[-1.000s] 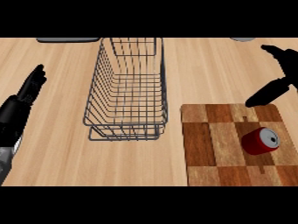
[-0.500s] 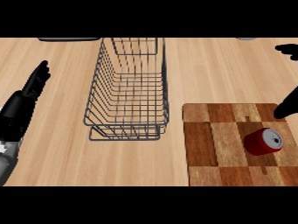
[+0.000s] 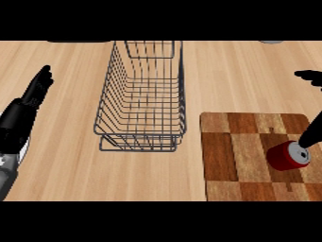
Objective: Pick the can from the cutting board and place it in the basket
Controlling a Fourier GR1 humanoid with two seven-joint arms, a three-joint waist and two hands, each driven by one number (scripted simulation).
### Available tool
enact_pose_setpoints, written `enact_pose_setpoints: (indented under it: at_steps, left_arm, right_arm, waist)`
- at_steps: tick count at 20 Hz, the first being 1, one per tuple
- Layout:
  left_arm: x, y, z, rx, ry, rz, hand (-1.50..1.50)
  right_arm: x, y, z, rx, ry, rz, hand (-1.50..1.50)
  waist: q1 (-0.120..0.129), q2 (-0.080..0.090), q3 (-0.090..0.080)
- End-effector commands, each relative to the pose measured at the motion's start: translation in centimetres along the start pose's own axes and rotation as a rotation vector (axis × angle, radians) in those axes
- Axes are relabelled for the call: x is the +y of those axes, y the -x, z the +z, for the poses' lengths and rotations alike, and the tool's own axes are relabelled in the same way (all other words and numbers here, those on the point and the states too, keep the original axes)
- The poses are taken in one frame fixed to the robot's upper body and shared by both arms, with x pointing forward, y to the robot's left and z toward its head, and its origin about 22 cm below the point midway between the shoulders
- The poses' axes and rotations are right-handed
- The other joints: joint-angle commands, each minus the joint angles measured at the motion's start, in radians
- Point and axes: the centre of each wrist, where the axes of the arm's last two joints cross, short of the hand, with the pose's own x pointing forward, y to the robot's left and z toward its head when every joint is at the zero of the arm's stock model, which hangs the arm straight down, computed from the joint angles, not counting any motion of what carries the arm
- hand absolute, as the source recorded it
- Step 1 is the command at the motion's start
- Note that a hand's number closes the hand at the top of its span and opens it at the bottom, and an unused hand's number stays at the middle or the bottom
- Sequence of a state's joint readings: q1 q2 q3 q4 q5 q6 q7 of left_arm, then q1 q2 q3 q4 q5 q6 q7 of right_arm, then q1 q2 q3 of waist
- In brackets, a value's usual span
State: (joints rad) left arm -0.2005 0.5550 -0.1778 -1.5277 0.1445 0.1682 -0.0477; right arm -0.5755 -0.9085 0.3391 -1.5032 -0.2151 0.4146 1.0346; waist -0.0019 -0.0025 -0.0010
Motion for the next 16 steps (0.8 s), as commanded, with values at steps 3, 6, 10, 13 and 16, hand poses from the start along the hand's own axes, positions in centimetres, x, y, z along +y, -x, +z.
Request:
enact_pose_setpoints:
  at_steps: [3, 6, 10, 13, 16]
  left_arm:
    - [-0.8, -1.3, -0.2, -0.005, 0.002, 0.000, 0.00]
    - [-0.7, -0.9, 0.8, -0.002, 0.004, -0.007, 0.00]
    - [1.7, -0.2, -0.2, -0.011, 0.012, 0.011, 0.00]
    - [-0.4, 1.2, 0.5, 0.004, 0.016, 0.002, 0.00]
    - [0.4, 0.0, -0.4, 0.009, -0.012, 0.011, 0.00]
  right_arm:
    - [2.4, 1.9, -2.3, 0.166, -0.103, 0.058, -1.50]
    - [3.7, 2.3, -1.2, 0.175, -0.117, 0.068, -1.50]
    - [4.1, 3.2, -2.0, 0.183, -0.110, 0.079, -1.50]
    - [5.4, 2.8, -2.8, 0.196, -0.089, 0.072, -1.50]
    - [6.6, 3.2, -3.7, 0.179, -0.083, 0.067, -1.50]
  waist:
    - [0.006, 0.002, 0.001]
    - [0.001, -0.002, 0.001]
    - [0.001, 0.001, 0.000]
    - [0.004, 0.002, 0.001]
    - [0.005, 0.002, 0.001]
